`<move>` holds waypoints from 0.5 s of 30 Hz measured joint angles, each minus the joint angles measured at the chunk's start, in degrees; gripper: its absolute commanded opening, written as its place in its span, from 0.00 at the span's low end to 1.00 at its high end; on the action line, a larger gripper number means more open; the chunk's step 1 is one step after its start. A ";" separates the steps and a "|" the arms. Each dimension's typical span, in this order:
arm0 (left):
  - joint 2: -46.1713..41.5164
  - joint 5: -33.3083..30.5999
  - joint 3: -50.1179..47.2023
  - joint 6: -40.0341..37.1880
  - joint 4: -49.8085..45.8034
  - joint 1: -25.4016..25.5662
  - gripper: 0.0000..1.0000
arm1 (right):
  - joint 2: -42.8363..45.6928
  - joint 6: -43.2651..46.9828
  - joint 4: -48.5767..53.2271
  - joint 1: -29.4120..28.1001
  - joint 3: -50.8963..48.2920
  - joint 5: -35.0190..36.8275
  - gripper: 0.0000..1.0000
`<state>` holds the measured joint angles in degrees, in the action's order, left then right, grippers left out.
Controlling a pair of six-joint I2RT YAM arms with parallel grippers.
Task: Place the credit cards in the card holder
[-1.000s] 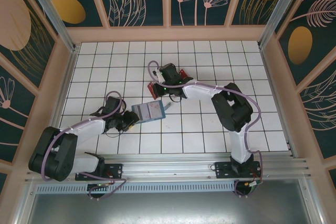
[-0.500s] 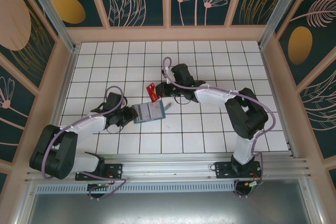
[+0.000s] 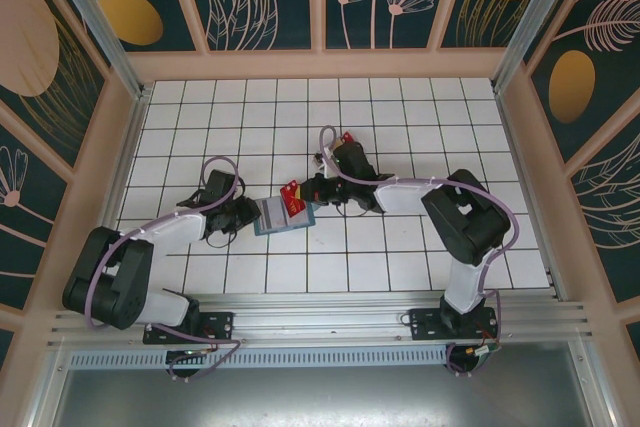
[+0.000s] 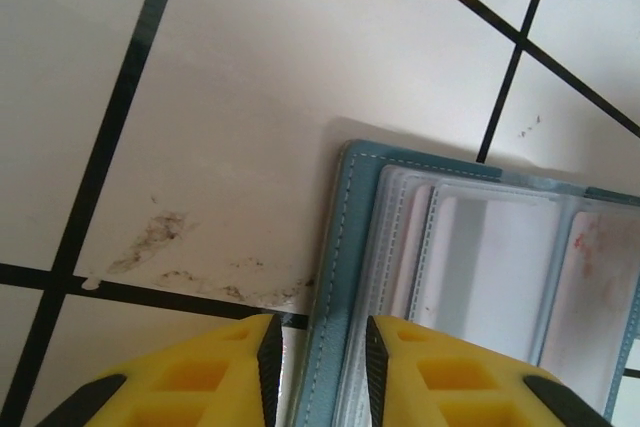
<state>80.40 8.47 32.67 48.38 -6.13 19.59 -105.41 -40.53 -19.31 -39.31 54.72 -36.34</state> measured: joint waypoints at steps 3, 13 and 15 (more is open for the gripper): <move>0.22 0.02 -0.04 -0.02 1.05 0.00 0.26 | -1.09 -0.76 -1.36 0.00 -0.13 -0.20 0.01; 2.49 1.22 -1.05 -0.17 4.90 0.00 0.21 | -4.44 -2.01 -2.14 -0.22 -0.13 -0.22 0.01; 2.58 1.57 -1.27 -0.17 5.33 0.00 0.21 | -4.66 -2.03 -2.32 -0.33 -0.13 -0.22 0.01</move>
<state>82.98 10.04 31.40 48.21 -0.80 19.59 -110.06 -42.57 -21.63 -39.64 54.59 -36.56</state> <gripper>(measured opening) 0.210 0.049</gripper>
